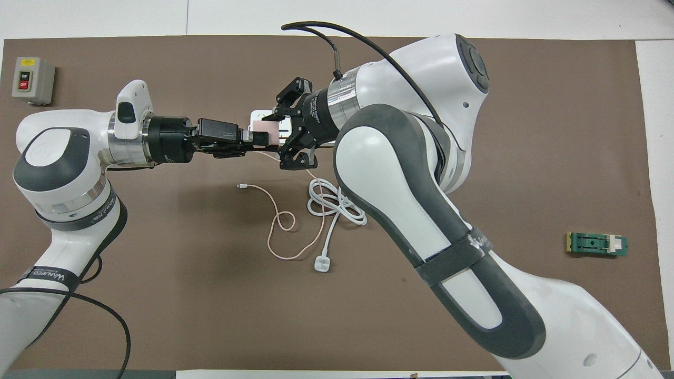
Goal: Plug charger into power strip
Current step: 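Close the left gripper on the pink charger beside the right gripper, then open the right gripper and withdraw it while the left gripper holds the charger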
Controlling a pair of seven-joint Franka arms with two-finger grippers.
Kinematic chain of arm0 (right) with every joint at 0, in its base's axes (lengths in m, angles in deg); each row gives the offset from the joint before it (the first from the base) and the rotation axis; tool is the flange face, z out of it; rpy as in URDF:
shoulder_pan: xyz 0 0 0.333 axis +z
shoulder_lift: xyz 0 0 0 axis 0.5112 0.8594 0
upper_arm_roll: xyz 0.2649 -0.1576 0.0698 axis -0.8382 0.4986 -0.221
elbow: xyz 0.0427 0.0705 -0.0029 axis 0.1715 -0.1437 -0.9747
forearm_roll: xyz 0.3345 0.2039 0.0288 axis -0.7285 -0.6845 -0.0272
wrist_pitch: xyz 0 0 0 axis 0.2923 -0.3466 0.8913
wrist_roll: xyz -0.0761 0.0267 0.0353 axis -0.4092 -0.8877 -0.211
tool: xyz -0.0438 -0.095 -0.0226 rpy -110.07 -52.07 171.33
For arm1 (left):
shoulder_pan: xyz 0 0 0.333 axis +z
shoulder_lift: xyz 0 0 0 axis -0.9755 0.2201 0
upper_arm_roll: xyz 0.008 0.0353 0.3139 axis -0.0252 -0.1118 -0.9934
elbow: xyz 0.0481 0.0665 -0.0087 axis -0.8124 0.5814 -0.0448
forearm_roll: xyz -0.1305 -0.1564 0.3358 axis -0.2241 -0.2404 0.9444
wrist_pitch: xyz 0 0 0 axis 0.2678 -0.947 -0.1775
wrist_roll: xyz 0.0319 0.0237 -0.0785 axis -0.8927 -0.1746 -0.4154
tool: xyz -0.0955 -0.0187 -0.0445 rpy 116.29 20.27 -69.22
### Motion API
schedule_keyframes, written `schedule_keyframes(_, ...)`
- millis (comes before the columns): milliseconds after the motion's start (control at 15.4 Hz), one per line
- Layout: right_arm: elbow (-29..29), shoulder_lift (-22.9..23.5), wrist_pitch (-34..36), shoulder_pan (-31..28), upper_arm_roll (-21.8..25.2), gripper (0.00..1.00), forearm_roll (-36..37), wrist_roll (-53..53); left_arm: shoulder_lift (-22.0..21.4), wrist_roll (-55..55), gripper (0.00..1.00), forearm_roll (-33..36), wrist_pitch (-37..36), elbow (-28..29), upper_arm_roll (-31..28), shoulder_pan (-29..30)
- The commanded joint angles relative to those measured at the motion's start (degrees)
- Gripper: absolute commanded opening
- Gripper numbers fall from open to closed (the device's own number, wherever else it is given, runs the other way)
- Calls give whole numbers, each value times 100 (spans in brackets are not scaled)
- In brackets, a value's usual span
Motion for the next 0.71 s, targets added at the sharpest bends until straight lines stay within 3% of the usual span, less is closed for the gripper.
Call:
schedule_keyframes(0,84,49,55,-60,4,100,-57,251,27,59,0,-22,-101,-28,-4,51)
schedule_keyframes(324,101,58,90,-139,12,100,-48,400,27,-20,0,-22,-127,-54,-13,60)
schedule_keyframes(518,145,49,327,-489,13,100,-31,409,10,-466,0,74,-66,-150,-48,112)
schedule_keyframes(648,198,-12,503,-701,47,100,22,409,1,-1072,0,800,-22,-518,-66,139)
